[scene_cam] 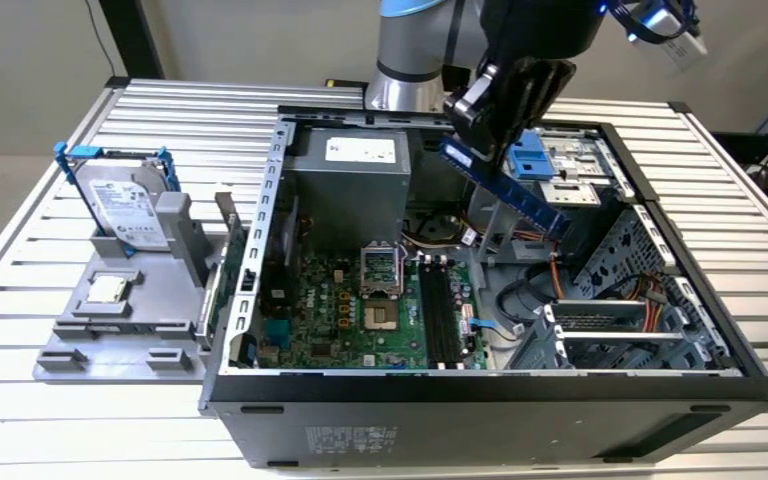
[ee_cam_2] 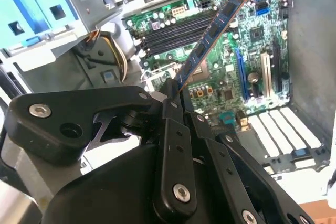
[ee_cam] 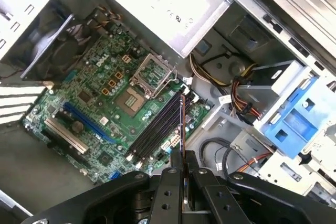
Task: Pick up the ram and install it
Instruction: 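Insert the ram into the slot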
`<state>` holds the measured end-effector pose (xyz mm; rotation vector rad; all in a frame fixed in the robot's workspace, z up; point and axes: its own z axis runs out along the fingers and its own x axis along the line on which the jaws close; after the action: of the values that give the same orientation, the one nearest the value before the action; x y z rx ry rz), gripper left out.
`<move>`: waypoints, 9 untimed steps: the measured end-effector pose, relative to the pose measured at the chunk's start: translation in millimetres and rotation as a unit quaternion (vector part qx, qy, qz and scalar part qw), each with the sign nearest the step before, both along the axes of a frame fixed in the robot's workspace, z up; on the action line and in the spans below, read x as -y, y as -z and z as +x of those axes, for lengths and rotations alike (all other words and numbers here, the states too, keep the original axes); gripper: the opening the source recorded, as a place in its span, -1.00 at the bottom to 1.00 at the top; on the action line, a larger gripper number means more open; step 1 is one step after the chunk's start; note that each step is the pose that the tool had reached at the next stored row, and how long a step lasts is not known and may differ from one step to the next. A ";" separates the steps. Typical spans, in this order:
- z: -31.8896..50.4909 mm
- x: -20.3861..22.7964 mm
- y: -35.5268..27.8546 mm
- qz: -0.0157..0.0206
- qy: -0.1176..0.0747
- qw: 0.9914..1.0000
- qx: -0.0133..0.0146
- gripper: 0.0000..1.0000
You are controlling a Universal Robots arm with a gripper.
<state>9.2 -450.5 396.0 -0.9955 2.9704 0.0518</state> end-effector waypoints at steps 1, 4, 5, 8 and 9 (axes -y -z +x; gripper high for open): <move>0.0 0.0 0.0 0.000 0.009 1.000 0.000 -1.00; 0.0 0.0 0.0 0.000 0.033 0.999 0.000 -1.00; 0.0 0.0 0.0 0.000 0.040 0.999 0.000 -1.00; 0.0 0.0 0.0 0.000 0.062 0.998 0.000 -1.00; 0.0 0.0 0.0 0.000 0.069 0.998 0.000 -1.00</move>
<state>9.2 -450.5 396.0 -0.7881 3.0297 0.0506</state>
